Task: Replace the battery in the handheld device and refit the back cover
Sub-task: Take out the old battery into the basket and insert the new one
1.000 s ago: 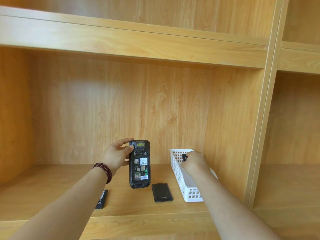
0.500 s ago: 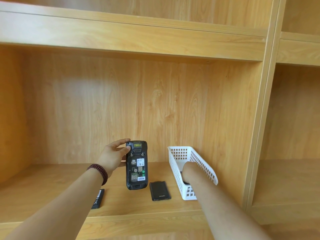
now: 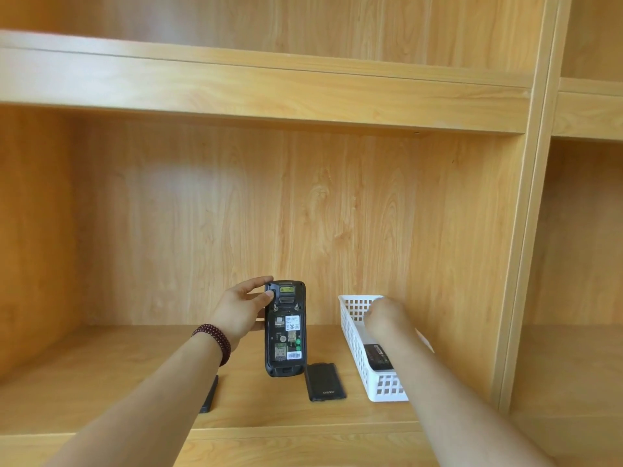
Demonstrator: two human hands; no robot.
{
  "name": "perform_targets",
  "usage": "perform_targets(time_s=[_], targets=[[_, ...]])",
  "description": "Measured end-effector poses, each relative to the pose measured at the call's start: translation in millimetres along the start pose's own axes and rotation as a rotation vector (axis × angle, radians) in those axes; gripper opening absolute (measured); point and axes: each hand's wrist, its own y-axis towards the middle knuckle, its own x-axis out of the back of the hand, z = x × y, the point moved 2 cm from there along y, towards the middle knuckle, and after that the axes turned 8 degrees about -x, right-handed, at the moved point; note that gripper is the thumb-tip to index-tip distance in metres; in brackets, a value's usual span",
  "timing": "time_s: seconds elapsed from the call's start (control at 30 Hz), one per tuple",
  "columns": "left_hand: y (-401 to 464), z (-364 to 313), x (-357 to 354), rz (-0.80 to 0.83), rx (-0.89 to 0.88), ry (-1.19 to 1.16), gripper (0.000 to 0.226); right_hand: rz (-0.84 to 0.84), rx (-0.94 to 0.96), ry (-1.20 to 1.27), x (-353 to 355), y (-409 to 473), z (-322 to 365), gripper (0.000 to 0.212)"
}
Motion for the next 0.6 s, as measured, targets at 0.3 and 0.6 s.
perform_targets(time_s=[0.3,0.6], targets=[[-1,-11,-1,0.027,-0.025,-0.004,0.029,0.429,0.216,0.766,-2,-55,64,0.039],[-12,-11,13,0.047,-0.021,-0.004,0.03,0.734,0.122,1.113,-26,-77,70,0.017]])
